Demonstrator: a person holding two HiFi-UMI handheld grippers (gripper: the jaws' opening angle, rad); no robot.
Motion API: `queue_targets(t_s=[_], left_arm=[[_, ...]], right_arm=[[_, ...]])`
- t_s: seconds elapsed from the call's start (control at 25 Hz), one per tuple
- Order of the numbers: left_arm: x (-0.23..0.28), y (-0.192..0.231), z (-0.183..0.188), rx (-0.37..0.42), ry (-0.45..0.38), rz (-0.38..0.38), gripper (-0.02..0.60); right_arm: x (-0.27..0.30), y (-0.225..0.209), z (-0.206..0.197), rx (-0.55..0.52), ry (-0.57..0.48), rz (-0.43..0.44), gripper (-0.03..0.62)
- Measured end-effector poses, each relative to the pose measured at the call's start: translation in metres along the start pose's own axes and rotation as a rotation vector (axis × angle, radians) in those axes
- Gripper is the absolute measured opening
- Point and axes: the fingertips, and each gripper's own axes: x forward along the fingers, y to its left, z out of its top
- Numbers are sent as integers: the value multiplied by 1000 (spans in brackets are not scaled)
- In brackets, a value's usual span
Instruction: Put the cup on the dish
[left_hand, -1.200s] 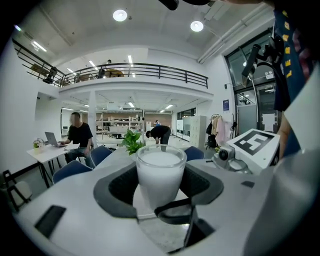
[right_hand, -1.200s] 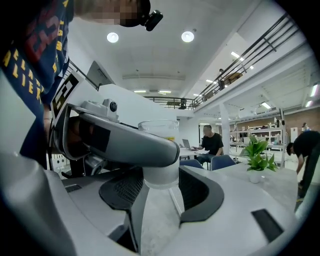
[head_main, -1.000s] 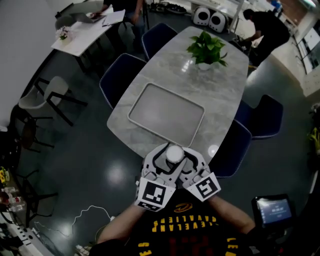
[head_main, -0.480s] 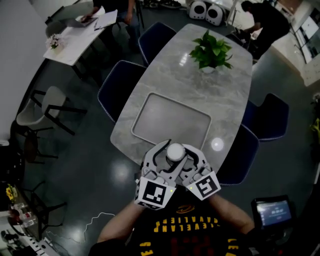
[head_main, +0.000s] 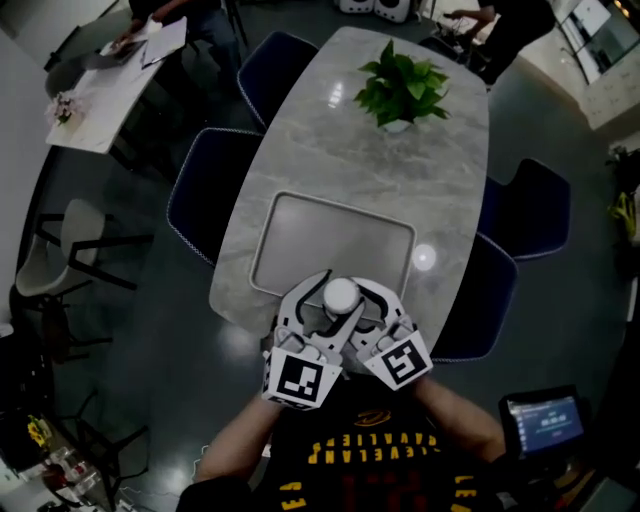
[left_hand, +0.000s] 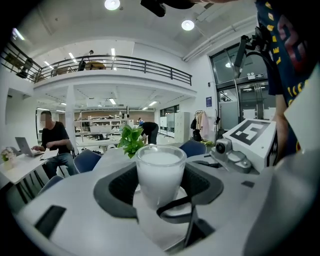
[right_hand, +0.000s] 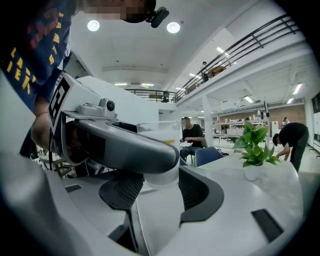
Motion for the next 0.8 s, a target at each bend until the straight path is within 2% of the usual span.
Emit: queue_targets(t_s=[0.12,0.52,0.8], left_arm=[[10,6,-7,26,6,-27,259],[36,22,-35,37,-4,-85,259],[54,18,-59,24,24,-133,259]], right_arm=[[8,-9,-8,8,21,-27,225],[31,-29,-40,-12,100,-71,225],[34,-39,-68,2,151,-97,225]])
